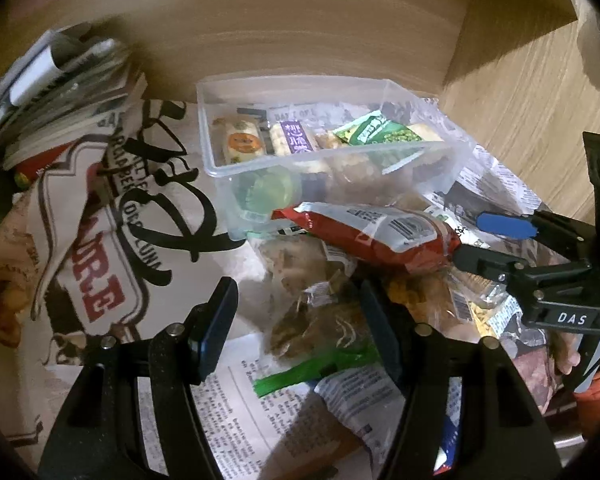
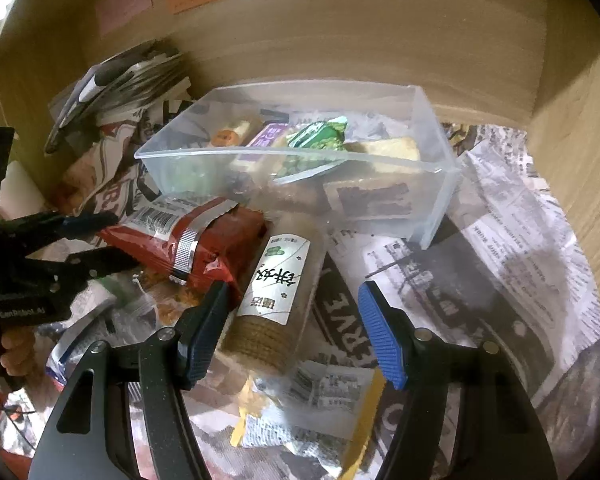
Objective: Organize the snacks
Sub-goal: 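Move both open tools back over the remaining snack pile, then grasp the cracker tube with the right tool while the left tool grasps a clear cookie pack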
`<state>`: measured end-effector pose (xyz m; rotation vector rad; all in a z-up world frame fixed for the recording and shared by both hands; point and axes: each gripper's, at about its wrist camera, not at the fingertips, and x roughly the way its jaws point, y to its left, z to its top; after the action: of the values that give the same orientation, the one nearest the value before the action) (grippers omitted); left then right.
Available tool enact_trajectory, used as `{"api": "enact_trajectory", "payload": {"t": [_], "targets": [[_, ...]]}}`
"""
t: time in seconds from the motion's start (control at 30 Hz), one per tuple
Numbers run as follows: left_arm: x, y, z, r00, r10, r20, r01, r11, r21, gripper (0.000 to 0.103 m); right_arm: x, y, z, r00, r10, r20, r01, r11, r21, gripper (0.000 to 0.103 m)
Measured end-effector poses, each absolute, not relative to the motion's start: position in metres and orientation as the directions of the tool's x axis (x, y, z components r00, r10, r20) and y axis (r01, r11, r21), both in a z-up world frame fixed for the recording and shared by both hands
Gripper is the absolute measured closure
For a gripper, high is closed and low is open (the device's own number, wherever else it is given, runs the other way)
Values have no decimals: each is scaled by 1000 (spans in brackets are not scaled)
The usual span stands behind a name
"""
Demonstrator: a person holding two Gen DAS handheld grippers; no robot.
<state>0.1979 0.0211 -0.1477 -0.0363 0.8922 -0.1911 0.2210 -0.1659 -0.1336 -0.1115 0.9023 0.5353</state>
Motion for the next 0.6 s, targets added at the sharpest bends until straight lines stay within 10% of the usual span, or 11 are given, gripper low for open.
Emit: {"api": "enact_trajectory", "payload": {"t": [0.27, 0.6], "targets": [[211, 14, -164, 571, -188, -799, 140, 981, -131, 39, 222, -155, -145, 459, 402, -792, -512, 849, 135, 40], [205, 21, -167, 570, -191, -799, 148, 981, -129, 61, 218, -160, -141, 469, 411, -782, -524, 842, 129, 66]]}}
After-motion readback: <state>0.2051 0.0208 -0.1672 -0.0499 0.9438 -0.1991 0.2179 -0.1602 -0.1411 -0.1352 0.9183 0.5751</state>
